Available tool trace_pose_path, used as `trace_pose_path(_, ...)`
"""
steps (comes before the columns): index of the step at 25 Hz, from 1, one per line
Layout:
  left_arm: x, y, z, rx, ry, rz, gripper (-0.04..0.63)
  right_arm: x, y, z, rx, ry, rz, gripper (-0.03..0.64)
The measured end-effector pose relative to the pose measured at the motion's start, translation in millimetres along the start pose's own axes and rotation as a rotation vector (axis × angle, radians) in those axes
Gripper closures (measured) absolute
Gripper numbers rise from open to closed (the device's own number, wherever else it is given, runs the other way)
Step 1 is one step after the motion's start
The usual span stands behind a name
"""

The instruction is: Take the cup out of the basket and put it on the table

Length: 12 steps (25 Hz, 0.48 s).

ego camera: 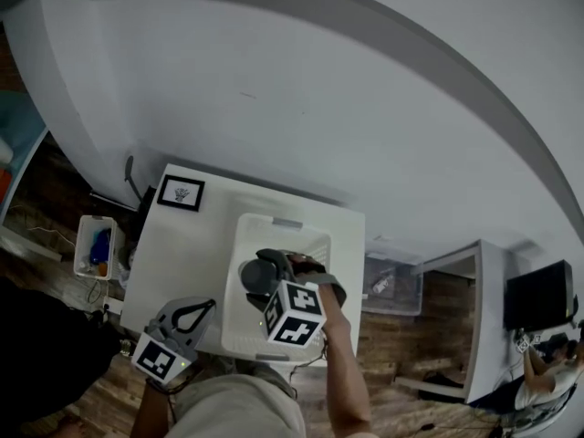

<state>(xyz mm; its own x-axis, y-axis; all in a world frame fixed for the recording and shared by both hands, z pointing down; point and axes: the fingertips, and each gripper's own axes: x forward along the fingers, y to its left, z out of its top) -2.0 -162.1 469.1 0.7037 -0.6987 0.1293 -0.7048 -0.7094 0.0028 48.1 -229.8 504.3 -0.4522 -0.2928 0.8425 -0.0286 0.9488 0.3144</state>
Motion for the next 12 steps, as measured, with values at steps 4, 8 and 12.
trace_pose_path(4, -14.0, 4.6, -2.1, 0.003, 0.005, 0.033, 0.595, -0.5, 4.4, 18.5, -0.04, -0.018, 0.013, 0.247)
trace_pose_path(8, -30.1, 10.2, -6.9, -0.018, 0.012, 0.083, 0.595, 4.8, 13.4, 37.4, -0.081, -0.039, 0.042, 0.247)
trace_pose_path(12, -44.3, 16.2, -12.2, -0.036, 0.017, 0.131, 0.594, 16.0, 23.9, 52.6, -0.112, -0.051, 0.074, 0.247)
